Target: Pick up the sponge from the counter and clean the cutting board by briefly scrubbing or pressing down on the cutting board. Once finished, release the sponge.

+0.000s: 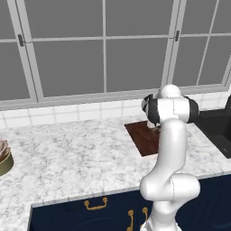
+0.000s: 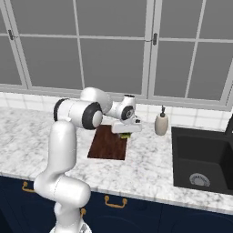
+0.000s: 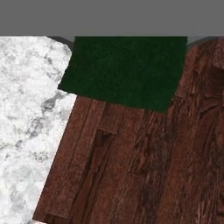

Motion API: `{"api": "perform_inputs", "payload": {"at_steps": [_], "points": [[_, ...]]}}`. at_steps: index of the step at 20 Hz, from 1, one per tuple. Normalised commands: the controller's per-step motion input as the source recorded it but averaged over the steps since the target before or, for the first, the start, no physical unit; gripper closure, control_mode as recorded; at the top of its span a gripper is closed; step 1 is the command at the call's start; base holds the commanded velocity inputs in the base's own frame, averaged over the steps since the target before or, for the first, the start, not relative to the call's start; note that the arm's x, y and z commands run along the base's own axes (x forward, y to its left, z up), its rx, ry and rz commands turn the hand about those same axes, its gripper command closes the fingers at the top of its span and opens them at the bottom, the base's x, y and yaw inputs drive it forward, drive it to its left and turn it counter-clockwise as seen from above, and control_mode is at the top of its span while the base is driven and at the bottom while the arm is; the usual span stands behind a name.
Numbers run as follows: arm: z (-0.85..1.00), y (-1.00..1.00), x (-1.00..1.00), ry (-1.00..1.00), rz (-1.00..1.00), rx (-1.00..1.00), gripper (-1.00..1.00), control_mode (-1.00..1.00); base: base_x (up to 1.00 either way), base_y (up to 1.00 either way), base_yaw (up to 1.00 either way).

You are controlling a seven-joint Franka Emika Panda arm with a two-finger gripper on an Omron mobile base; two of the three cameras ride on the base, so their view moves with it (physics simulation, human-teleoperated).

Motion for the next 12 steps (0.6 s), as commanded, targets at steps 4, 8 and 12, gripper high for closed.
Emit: {"api": "perform_inputs", "payload": {"at_steps": [4,8,12], "points": [[0.00,0.76,0.10,0.00,0.01,-0.01,1.00,-1.00,0.00,0.00,0.00],[0.11,0.42,-0.04,0.00,0.02,-0.02,1.00,-1.00,0.00,0.00,0.00],[-0.02,0.51,0.05,0.01,0.01,0.00,1.00,-1.00,0.00,0.00,0.00]]}}
